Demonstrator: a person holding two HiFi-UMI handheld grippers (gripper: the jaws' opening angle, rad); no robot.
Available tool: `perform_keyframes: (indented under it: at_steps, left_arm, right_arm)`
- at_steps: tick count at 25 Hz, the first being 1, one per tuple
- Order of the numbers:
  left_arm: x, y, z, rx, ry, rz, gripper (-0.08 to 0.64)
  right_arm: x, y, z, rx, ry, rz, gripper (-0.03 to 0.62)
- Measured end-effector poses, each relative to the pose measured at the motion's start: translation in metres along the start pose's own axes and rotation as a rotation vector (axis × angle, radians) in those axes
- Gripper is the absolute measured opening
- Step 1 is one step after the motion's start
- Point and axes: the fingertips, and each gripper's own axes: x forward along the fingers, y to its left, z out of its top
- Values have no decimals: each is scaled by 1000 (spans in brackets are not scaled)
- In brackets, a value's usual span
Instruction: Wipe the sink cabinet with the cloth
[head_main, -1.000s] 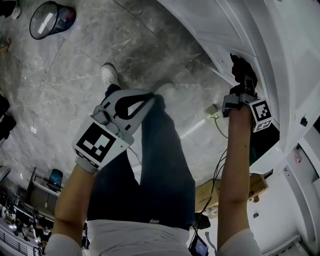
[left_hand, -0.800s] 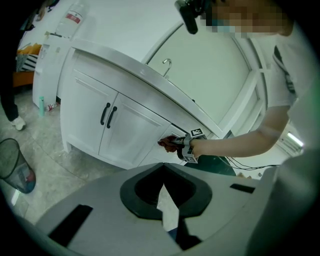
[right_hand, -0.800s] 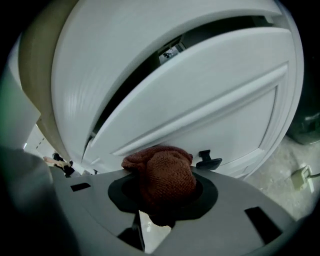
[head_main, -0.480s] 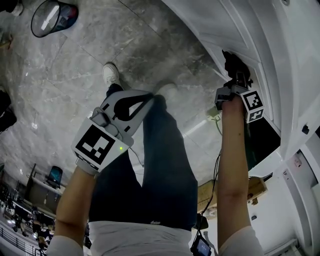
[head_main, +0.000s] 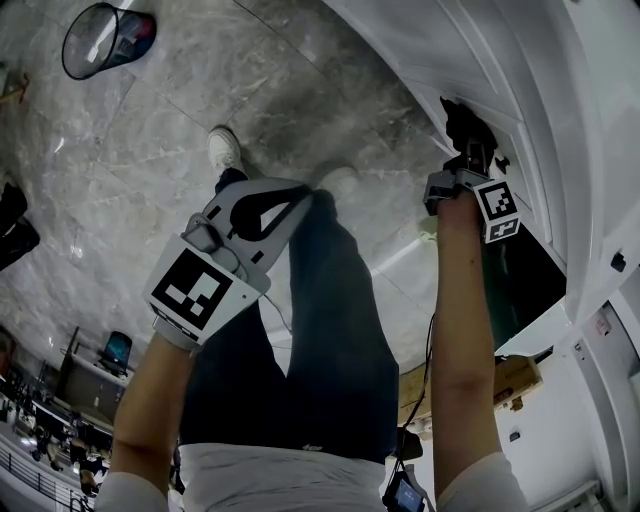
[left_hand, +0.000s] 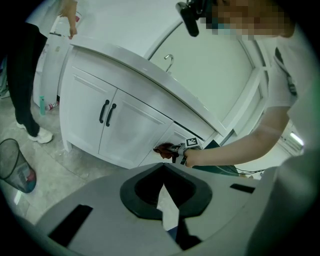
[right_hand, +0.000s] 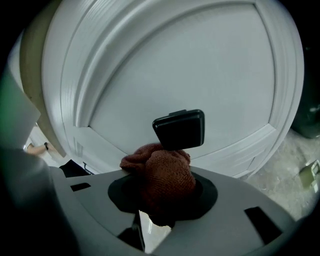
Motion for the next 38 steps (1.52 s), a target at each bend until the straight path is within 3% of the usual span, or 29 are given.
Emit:
perform_keyframes:
  at_steps: [22,32,38]
  left_arm:
    - [35,-44,-7,64,51,-48,11]
    - [52,-71,-7,89,55,-65,11]
    - [56,-86,-4,101,40,-84,11]
  right_arm:
    - [-60,-101,38,1,-82,-103,127]
    - [-71,-92,46,145,-131,-60,126]
    - [-96,-62,68,113,-173,-2,126]
